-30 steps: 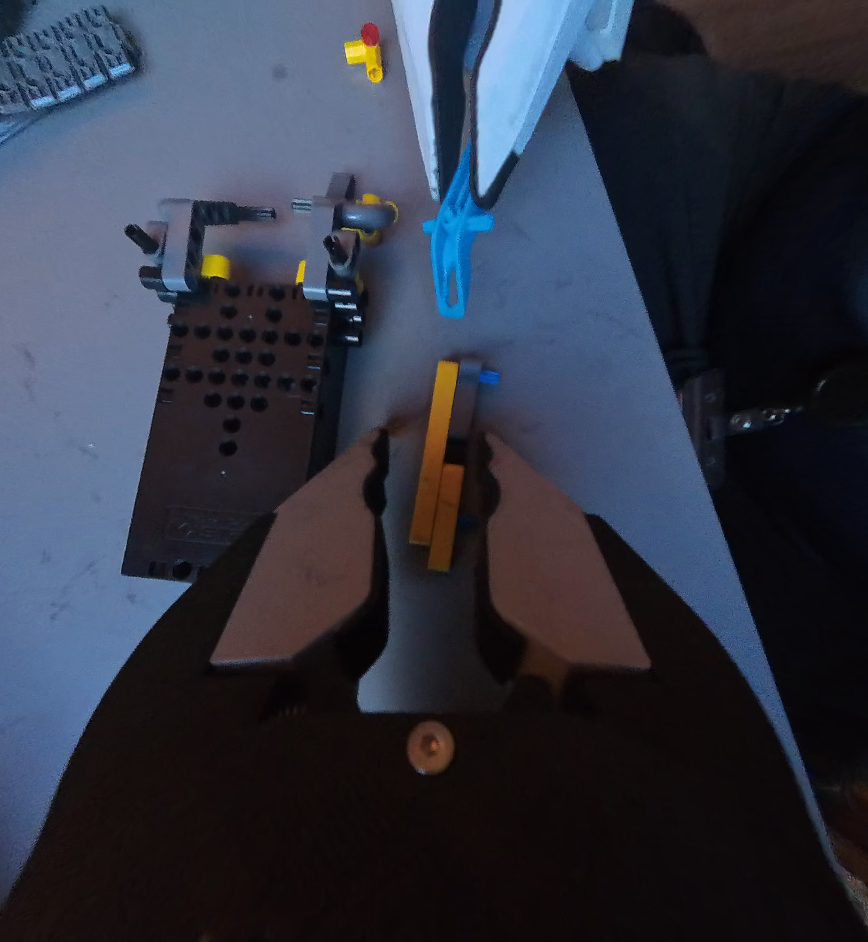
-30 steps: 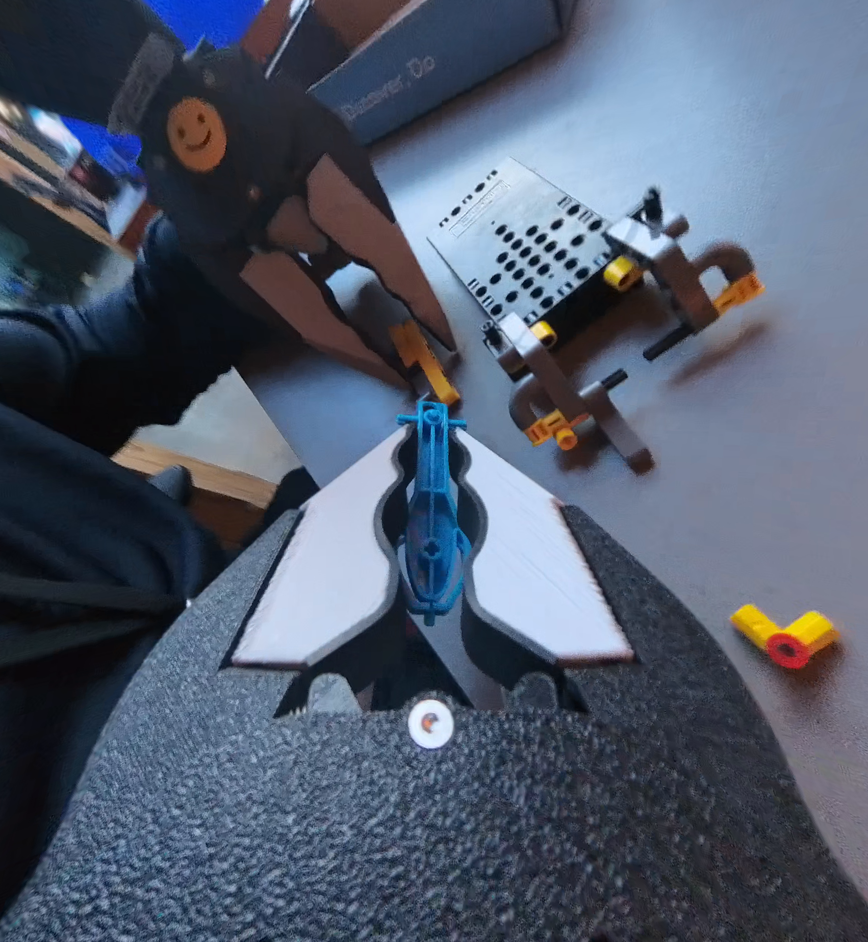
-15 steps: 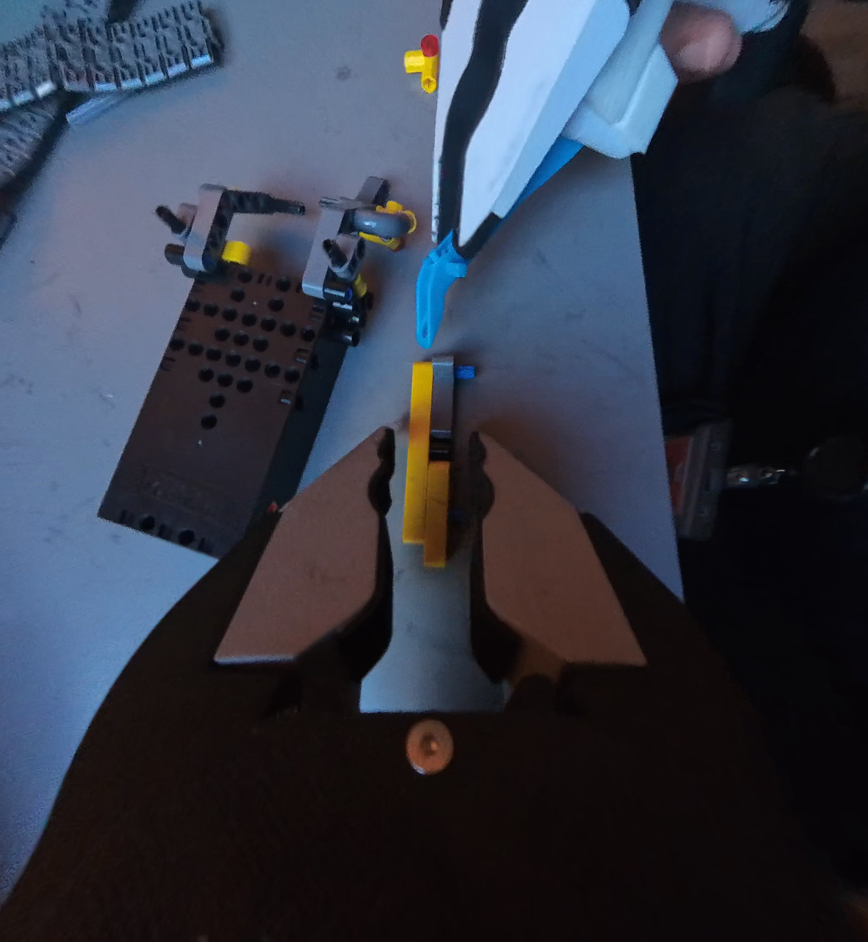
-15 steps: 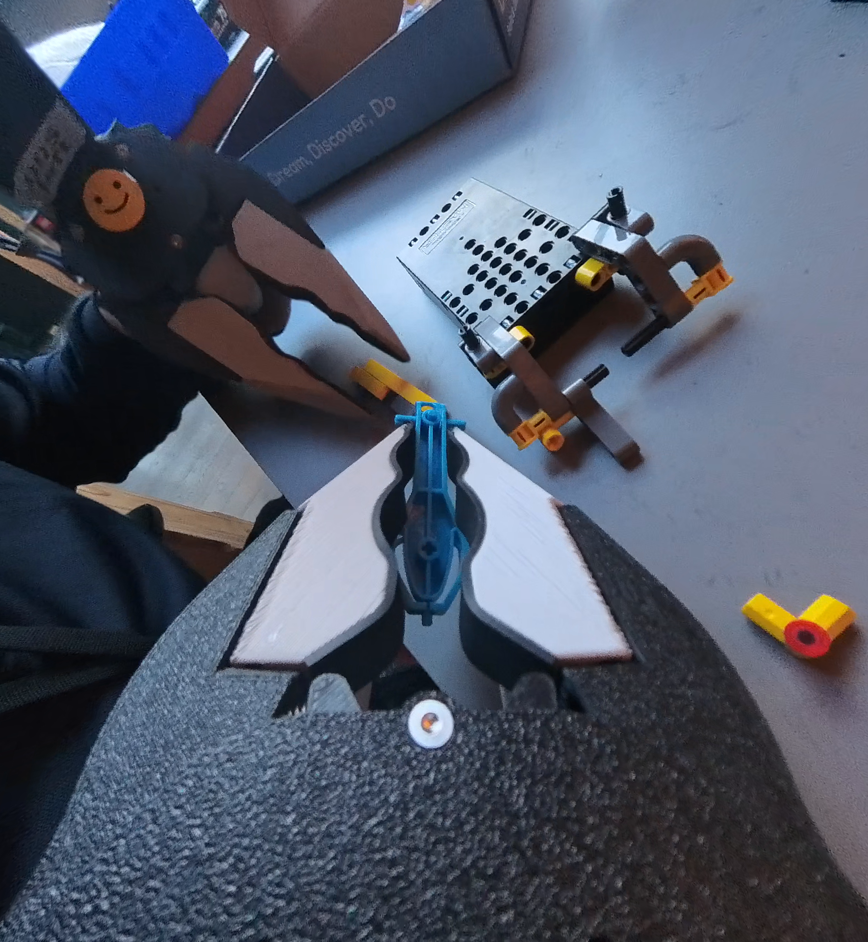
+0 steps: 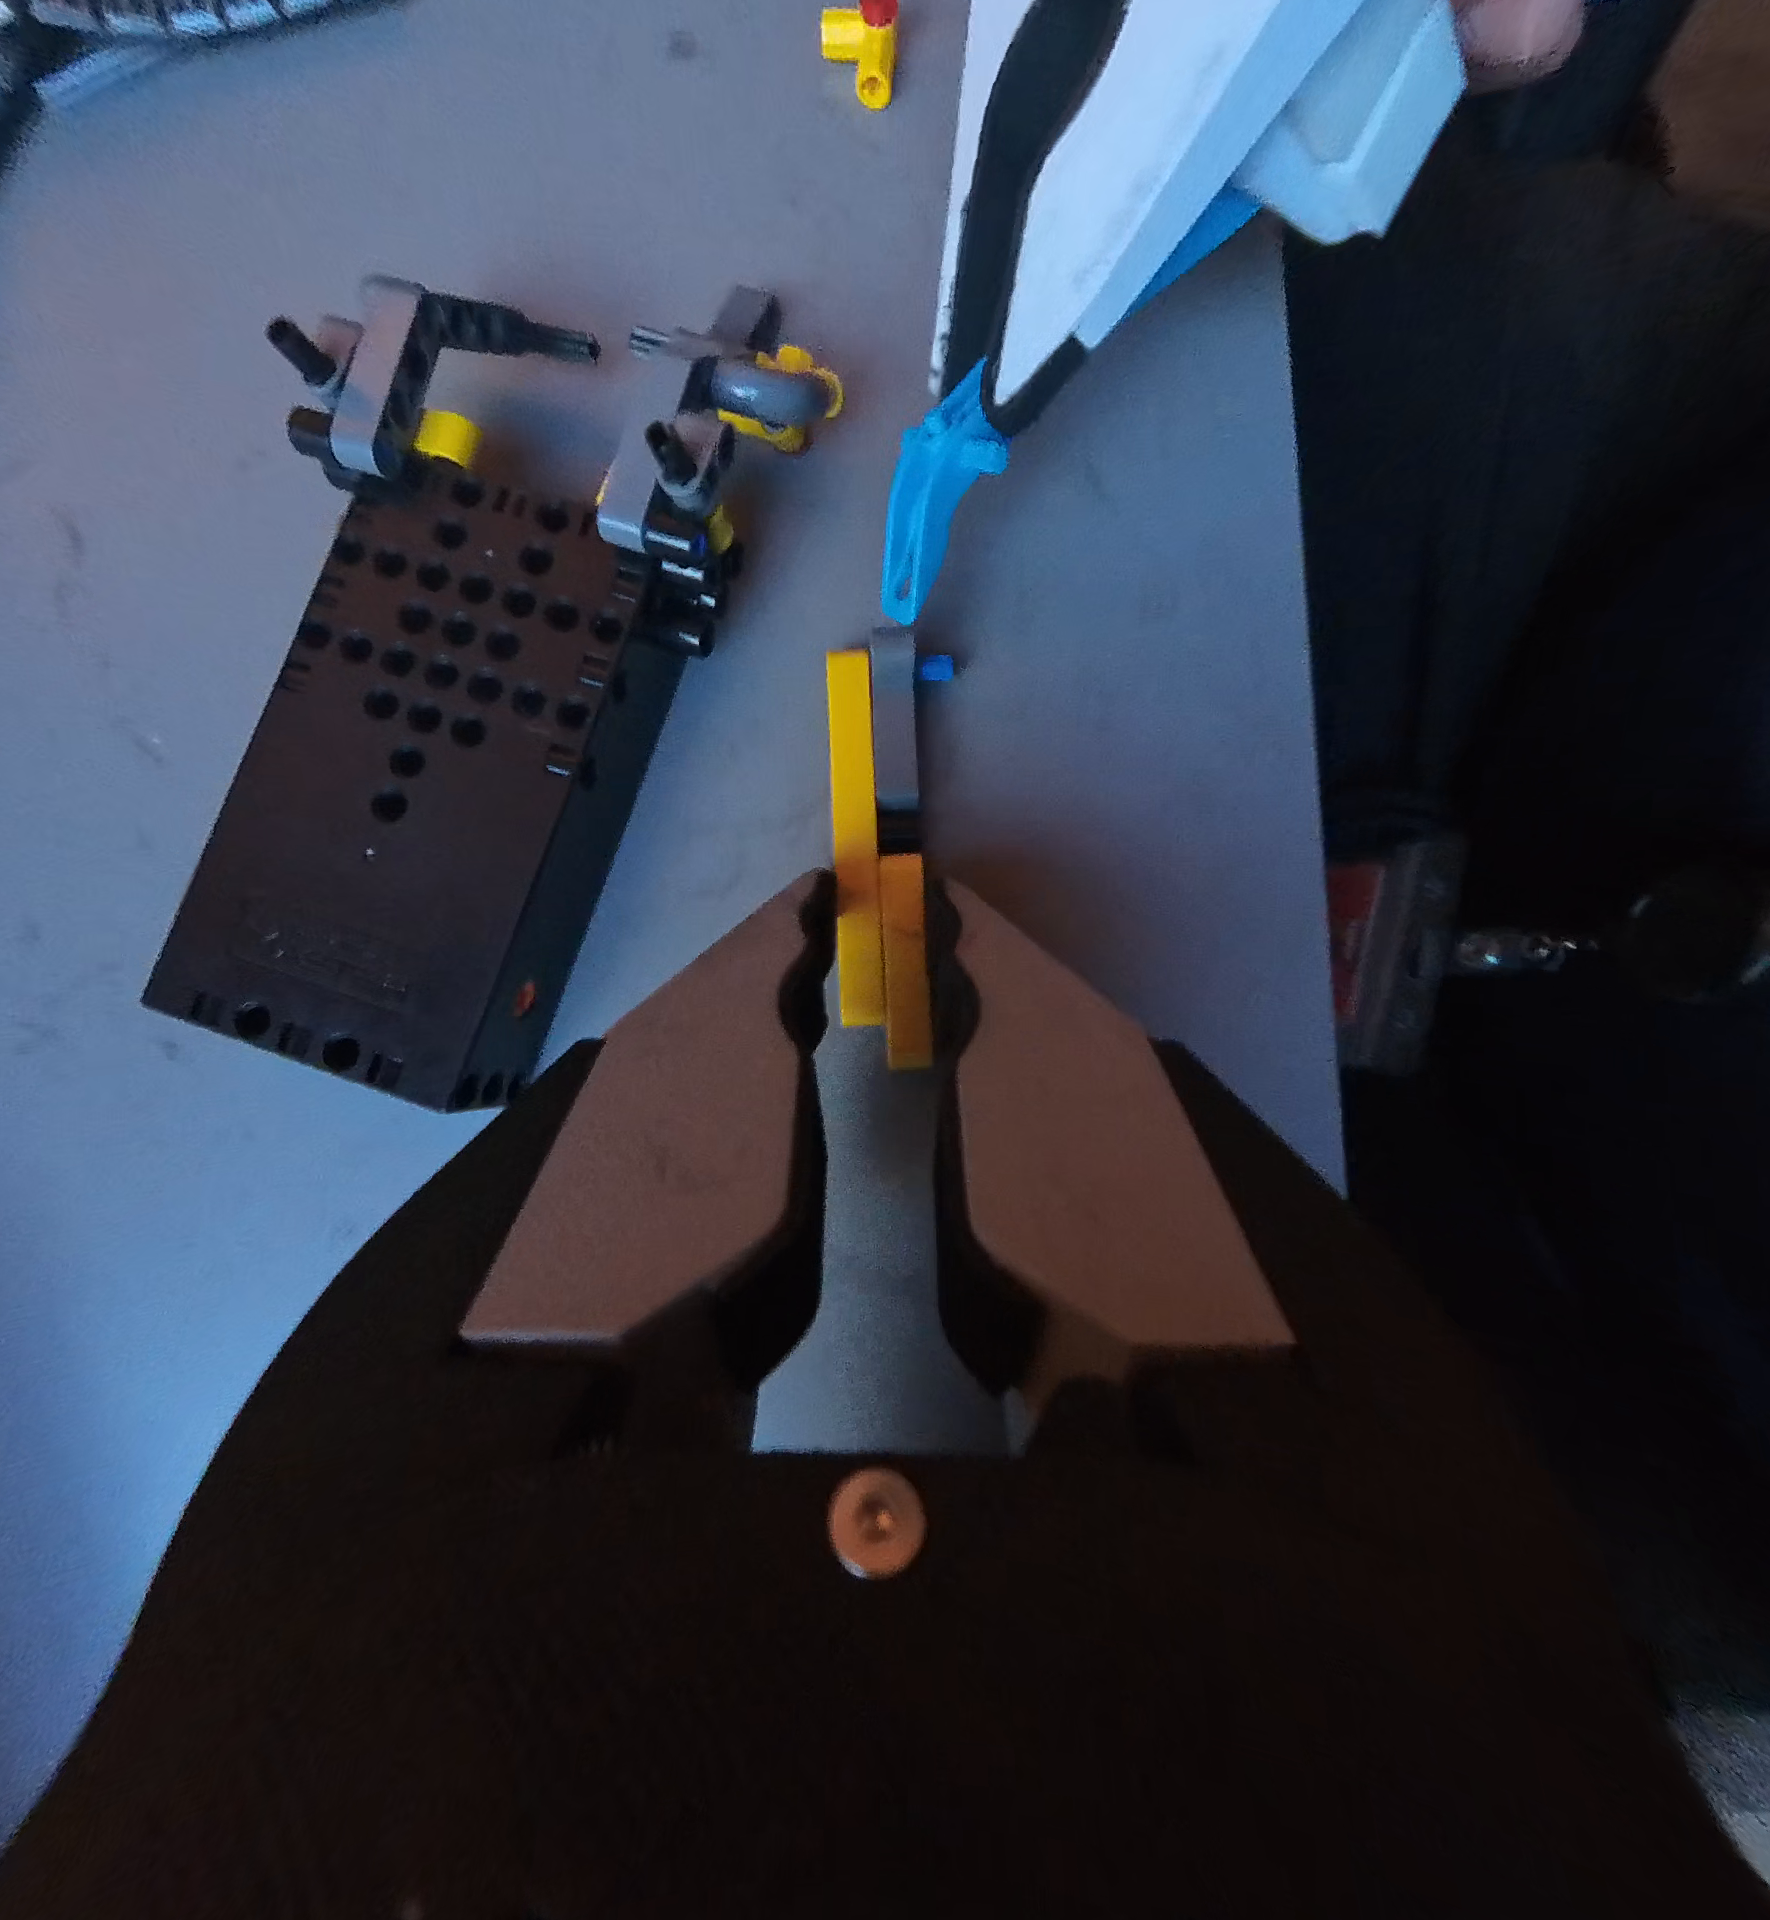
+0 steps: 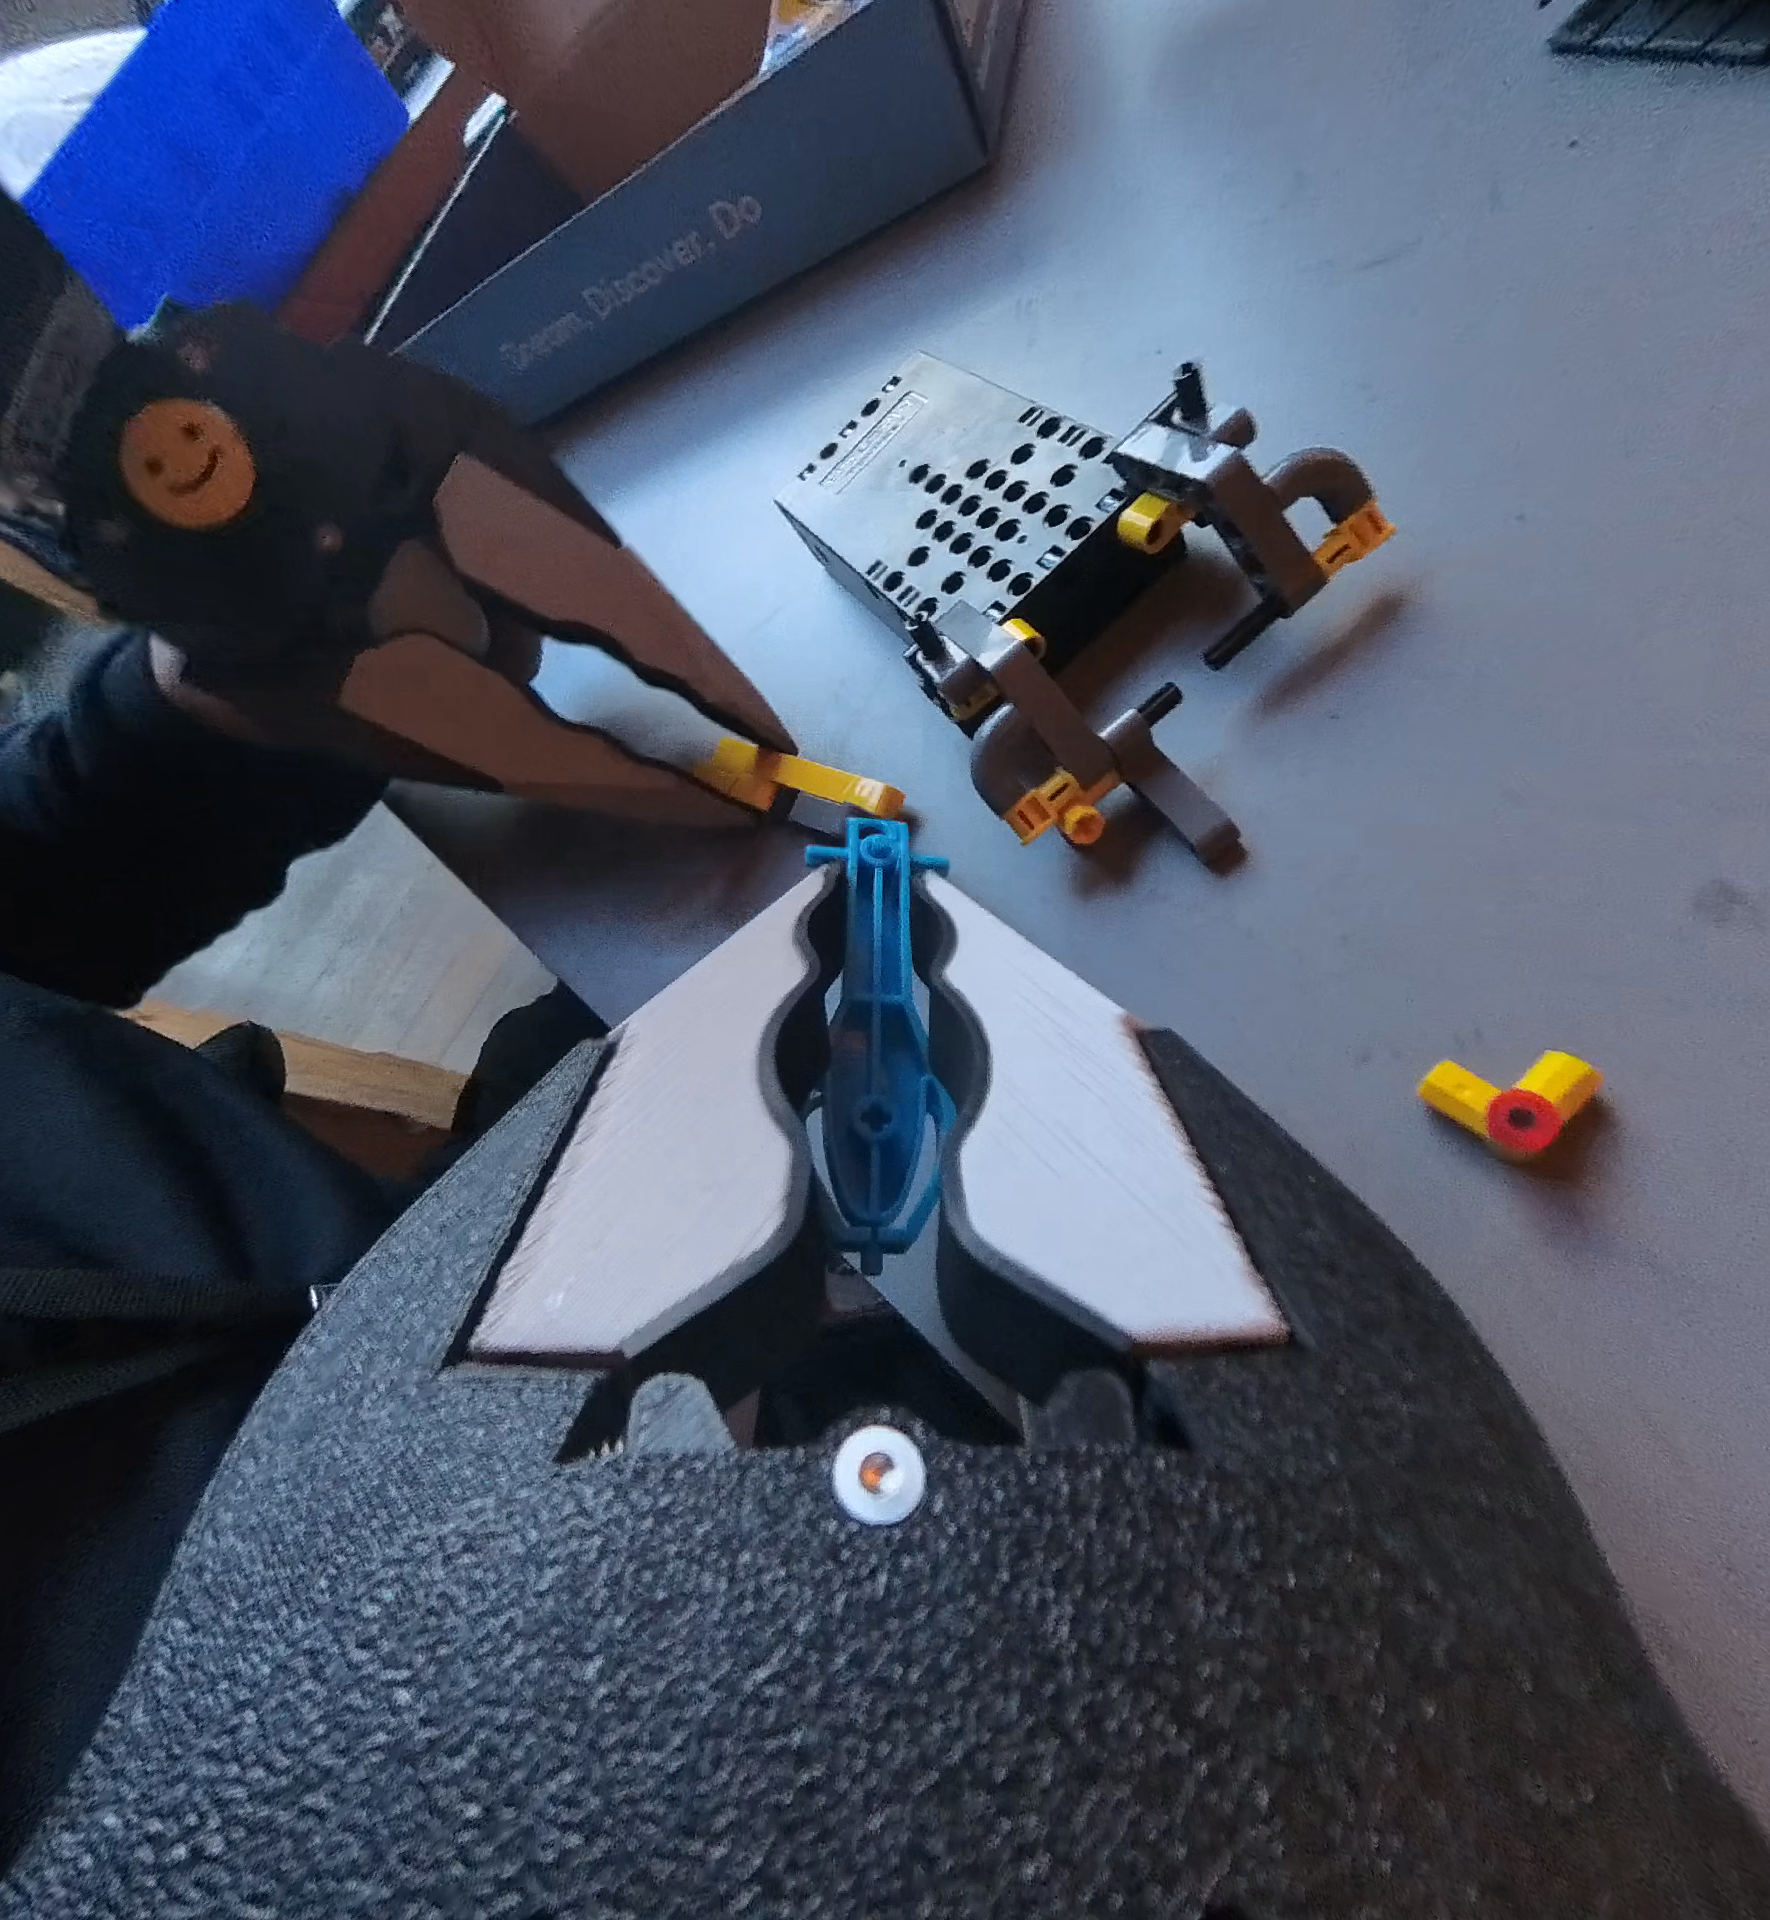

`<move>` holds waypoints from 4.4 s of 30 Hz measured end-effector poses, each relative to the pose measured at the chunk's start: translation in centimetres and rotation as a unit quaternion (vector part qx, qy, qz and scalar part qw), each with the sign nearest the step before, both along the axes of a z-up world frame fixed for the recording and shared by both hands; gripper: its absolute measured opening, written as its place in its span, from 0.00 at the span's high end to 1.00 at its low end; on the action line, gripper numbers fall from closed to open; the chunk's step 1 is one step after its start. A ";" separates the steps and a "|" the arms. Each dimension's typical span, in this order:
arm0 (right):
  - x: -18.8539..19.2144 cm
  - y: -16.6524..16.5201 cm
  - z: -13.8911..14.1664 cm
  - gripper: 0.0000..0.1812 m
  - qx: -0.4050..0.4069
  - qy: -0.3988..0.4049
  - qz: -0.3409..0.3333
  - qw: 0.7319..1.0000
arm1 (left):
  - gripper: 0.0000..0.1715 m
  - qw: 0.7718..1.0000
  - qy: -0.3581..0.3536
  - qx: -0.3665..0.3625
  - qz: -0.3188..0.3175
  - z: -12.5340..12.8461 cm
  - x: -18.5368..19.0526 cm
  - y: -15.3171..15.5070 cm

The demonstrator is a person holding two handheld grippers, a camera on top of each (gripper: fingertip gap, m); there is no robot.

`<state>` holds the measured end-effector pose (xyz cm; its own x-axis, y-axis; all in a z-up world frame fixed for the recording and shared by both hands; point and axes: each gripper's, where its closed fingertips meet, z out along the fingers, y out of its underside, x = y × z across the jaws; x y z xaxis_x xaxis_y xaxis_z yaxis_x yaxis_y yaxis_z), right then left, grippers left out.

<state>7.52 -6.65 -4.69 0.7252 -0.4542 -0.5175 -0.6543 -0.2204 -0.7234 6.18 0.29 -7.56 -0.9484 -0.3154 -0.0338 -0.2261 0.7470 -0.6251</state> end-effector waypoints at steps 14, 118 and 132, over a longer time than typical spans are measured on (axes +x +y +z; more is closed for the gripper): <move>0.1 -0.2 -0.4 0.95 -0.024 0.060 0.025 0.998 | 0.91 0.984 -0.169 0.029 0.040 0.4 -0.1 -1.2; 1.2 -1.5 -3.1 0.95 -0.243 -0.175 0.061 0.952 | 0.91 0.954 -0.298 0.025 -0.034 0.7 0.3 -1.5; 0.0 -0.9 -2.0 0.95 -0.192 -0.065 0.161 0.966 | 0.92 0.959 -0.282 0.021 -0.030 0.6 0.3 -1.6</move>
